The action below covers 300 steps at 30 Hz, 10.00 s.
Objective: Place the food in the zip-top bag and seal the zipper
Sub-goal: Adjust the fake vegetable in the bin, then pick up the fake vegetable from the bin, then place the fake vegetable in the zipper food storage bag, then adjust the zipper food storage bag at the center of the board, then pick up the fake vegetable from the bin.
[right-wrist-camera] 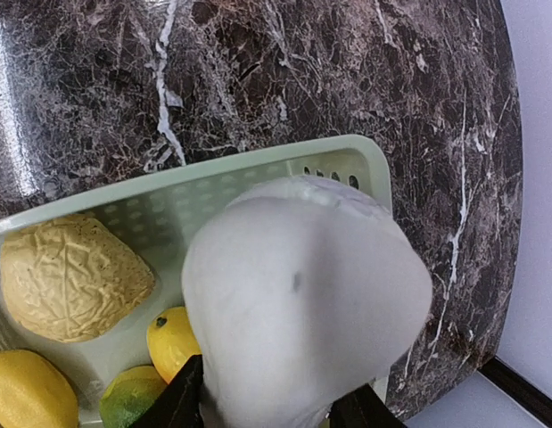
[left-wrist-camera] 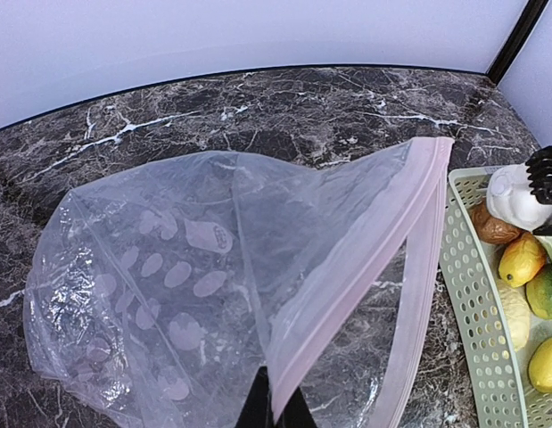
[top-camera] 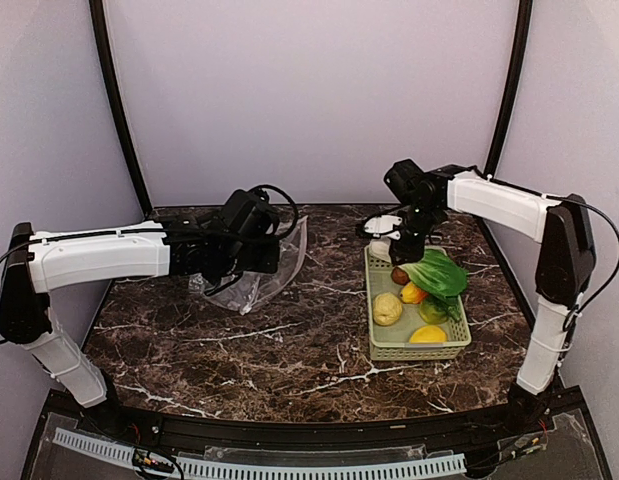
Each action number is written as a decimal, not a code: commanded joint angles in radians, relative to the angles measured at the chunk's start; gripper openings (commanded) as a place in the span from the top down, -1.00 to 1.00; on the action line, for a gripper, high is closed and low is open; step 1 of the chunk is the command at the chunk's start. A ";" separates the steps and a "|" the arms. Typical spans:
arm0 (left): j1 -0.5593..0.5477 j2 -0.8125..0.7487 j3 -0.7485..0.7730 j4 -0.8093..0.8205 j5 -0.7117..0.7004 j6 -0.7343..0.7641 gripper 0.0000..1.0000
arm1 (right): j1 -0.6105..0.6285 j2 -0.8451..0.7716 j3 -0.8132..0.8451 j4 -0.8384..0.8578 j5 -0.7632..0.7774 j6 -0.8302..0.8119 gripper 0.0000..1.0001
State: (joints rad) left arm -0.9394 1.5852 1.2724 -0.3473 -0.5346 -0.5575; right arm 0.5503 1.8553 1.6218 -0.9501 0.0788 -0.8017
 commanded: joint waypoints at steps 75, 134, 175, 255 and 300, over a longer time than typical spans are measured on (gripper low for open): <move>0.033 0.120 0.117 0.004 0.034 0.085 0.98 | -0.121 -0.435 -0.366 -0.080 -0.356 0.436 0.85; -0.039 0.199 0.237 0.228 0.287 0.166 0.99 | 0.028 0.255 0.357 -0.255 -1.011 0.624 0.61; -0.003 -0.038 0.011 0.197 0.153 -0.025 0.98 | 0.082 -0.122 0.150 0.013 -0.354 0.543 -0.51; 0.023 -0.100 -0.119 0.306 0.182 0.020 0.99 | -0.020 -0.232 0.080 -0.008 -0.700 0.378 -0.52; 0.031 0.030 0.053 0.229 0.406 -0.030 0.99 | -0.290 0.124 -0.023 -0.093 -0.172 0.621 0.42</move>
State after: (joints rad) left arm -0.9123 1.6527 1.3380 -0.1207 -0.1307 -0.5709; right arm 0.2653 1.9610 1.6249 -1.0271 -0.0742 -0.1982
